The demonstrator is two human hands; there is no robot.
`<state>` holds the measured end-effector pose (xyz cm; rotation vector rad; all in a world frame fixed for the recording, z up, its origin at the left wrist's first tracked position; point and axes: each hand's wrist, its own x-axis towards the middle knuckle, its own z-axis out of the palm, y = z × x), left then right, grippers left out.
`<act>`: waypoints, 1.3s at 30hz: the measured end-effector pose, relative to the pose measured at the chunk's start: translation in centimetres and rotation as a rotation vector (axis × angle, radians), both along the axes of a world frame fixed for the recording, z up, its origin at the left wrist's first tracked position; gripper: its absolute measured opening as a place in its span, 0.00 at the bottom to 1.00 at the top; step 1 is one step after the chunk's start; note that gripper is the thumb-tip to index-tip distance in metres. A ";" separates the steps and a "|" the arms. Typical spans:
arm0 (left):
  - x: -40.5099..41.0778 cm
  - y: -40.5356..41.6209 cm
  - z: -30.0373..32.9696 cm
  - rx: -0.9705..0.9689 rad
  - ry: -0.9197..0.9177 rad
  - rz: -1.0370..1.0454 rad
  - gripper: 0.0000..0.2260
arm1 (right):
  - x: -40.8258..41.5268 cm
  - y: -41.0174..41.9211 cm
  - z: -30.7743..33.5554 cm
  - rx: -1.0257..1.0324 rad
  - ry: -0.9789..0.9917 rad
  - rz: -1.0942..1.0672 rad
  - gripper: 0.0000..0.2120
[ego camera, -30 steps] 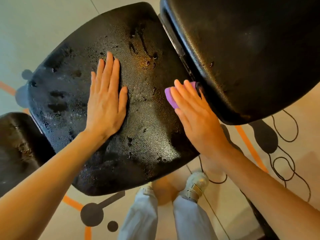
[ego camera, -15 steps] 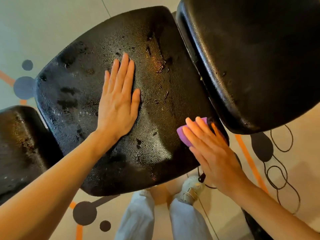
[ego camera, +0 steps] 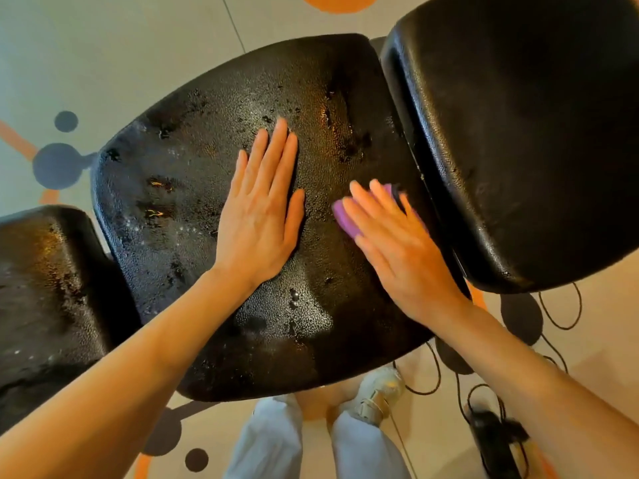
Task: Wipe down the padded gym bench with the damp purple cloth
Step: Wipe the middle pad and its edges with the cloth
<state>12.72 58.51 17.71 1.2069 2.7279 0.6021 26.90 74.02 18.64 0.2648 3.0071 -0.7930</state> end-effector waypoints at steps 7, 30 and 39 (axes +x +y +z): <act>0.0 -0.1 0.2 -0.017 -0.020 0.002 0.26 | 8.1 -1.4 1.2 0.090 -0.046 0.144 0.22; -0.1 -0.1 0.0 -0.022 -0.052 0.027 0.27 | -1.4 2.6 0.3 -0.052 -0.062 -0.220 0.24; -0.1 -0.1 -0.2 -0.042 -0.032 0.024 0.27 | -17.1 6.6 -0.4 -0.086 0.106 -0.241 0.24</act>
